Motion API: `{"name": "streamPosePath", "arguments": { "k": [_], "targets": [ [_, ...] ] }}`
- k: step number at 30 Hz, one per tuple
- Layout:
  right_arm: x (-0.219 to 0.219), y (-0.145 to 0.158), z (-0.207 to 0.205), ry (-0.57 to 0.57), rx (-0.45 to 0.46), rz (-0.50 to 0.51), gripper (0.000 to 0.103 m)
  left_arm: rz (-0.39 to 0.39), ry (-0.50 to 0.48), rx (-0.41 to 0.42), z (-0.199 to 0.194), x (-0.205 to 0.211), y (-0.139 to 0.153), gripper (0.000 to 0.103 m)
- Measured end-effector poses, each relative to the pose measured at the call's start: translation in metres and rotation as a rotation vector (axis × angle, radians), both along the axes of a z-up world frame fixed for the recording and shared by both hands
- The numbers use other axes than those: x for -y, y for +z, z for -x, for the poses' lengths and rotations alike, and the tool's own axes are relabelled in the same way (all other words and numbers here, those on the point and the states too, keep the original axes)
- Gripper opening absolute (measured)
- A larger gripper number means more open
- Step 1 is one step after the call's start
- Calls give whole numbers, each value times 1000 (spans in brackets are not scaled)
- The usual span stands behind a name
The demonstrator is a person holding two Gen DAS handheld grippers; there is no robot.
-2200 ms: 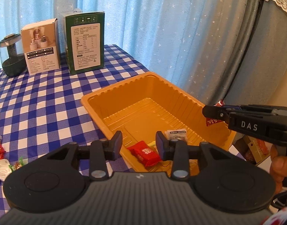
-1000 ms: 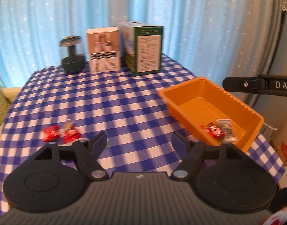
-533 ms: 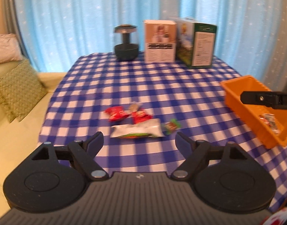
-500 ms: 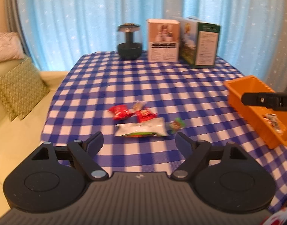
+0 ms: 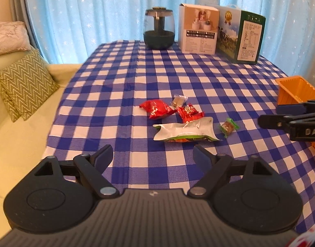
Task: Organize snacks
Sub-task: 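Grasp the small green-wrapped candy with the right tool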
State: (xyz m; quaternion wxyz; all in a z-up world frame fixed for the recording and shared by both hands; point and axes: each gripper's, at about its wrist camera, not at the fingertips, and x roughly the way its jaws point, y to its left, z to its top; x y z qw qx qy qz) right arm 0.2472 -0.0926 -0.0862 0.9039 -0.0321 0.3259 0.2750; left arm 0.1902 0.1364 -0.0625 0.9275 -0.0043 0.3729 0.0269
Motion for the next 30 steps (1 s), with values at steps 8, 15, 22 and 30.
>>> {"name": "streamPosePath", "arguments": {
  "k": [8,15,22,30],
  "targets": [
    [-26,-21,-26,34,-34,17,67,11,-42,-36,-26,-3,-11,83],
    [-43,-41,-45,59,-56,60,64,27,-42,-52,-38,-9,-18,83],
    [-56,-50,-47,91,-47,114,36,29,-61,-61,-43,-10,-22,83],
    [-49,-41,-44,53,-44,92,28,11,-132,-44,-52,-3,-27,83]
  ]
}}
